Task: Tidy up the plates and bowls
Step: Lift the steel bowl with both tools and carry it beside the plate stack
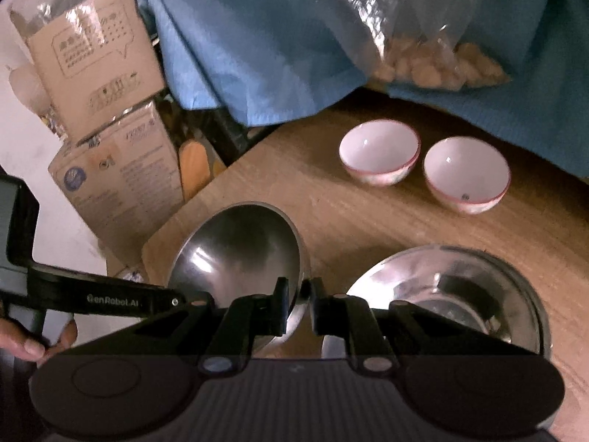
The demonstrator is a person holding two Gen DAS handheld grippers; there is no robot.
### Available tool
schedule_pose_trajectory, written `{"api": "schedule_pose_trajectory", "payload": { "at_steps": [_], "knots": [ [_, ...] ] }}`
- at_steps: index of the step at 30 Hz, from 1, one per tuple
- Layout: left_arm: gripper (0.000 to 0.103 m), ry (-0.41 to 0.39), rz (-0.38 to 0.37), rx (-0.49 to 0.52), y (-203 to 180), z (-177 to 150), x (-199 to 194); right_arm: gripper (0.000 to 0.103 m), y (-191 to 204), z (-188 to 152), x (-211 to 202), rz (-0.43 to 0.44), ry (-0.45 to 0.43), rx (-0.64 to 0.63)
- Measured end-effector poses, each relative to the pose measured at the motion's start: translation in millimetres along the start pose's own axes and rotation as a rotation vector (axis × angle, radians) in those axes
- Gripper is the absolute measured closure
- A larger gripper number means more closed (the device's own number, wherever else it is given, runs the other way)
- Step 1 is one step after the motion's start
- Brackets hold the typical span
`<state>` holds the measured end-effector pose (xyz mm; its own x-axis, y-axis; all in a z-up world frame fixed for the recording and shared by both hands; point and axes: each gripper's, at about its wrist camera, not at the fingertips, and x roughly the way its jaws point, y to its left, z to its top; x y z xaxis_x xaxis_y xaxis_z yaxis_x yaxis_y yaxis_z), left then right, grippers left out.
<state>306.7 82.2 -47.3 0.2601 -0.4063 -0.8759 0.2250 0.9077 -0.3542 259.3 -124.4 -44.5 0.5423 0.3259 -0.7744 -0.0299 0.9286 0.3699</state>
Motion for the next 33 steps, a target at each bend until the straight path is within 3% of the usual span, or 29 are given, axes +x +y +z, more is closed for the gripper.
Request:
{"api": "schedule_pose_trajectory", "payload": {
  "at_steps": [12, 33],
  "knots": [
    [0.086, 0.012, 0.051, -0.025, 13.3, -5.6, -0.9, 0.089, 13.3, -9.4, 17.0, 0.020, 0.058, -0.020],
    [0.085, 0.031, 0.036, 0.028, 21.6, 11.9, 13.1, 0.087, 15.8, -8.3, 32.8, -0.014, 0.060, 0.037]
  ]
}}
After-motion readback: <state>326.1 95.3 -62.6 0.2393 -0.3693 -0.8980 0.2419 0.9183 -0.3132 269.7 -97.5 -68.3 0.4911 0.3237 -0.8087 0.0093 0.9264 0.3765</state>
